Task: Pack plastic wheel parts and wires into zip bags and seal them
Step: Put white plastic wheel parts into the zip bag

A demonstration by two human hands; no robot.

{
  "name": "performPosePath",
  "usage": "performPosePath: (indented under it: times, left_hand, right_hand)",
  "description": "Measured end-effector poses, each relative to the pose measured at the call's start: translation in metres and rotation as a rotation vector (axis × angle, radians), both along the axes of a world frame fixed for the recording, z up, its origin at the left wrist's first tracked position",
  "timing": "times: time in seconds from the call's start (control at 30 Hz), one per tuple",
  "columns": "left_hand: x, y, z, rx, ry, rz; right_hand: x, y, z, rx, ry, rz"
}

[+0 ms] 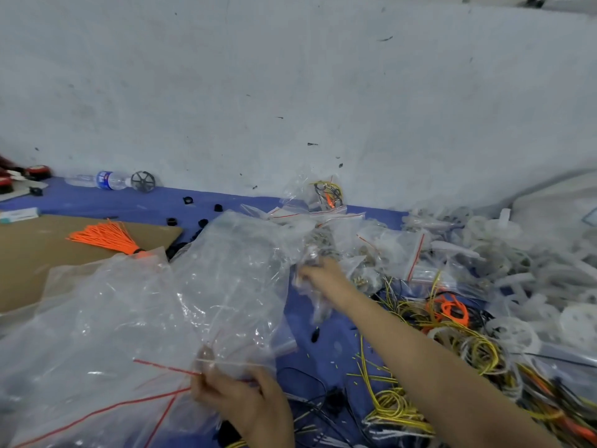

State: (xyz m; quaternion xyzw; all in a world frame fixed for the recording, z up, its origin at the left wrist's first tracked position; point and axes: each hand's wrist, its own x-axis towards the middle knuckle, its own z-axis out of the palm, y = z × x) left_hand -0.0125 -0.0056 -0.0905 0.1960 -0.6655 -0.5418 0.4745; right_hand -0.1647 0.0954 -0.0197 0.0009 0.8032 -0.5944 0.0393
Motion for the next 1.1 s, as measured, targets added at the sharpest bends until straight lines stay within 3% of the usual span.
performPosePath:
  times: [0.1, 0.23, 0.37, 0.5, 0.6, 0.7, 0.8, 0.93, 1.1]
  left_hand:
    - [0.004, -0.002, 0.004, 0.003, -0.021, 0.0]
    - [0.017, 0.006, 0.013, -0.125, -0.094, -0.081]
    - [0.037, 0.018, 0.03, -0.282, -0.119, -0.162]
    - [0.057, 0.038, 0.068, -0.489, 0.097, -0.416]
    - [0.079, 0.066, 0.112, -0.585, 0.146, -0.551]
    - [0.095, 0.078, 0.12, -0.691, 0.073, -0.527]
    - [0.106, 0.079, 0.124, -0.577, 0.036, -0.762]
    - [0.117, 0.083, 0.131, -0.526, 0.011, -0.799]
    - [0.128, 0.088, 0.143, -0.781, 0.13, -1.004]
  right_hand:
    - [0.025, 0.023, 0.032, -0.391, -0.135, -0.042]
    - [0.06, 0.063, 0.072, -0.639, -0.123, 0.002]
    - [0.114, 0.099, 0.102, -0.44, -0.155, -0.112]
    - [0.196, 0.113, 0.137, -0.603, -0.346, 0.26]
    - [0.249, 0.098, 0.14, -0.631, -0.348, 0.454]
    - [0.274, 0.088, 0.127, -0.794, -0.321, 0.252]
    - [0.278, 0.095, 0.116, -0.962, -0.272, 0.074]
    - [0.282, 0.103, 0.102, -0.936, -0.262, 0.065]
    - [0.277, 0.115, 0.094, -0.884, -0.288, 0.095]
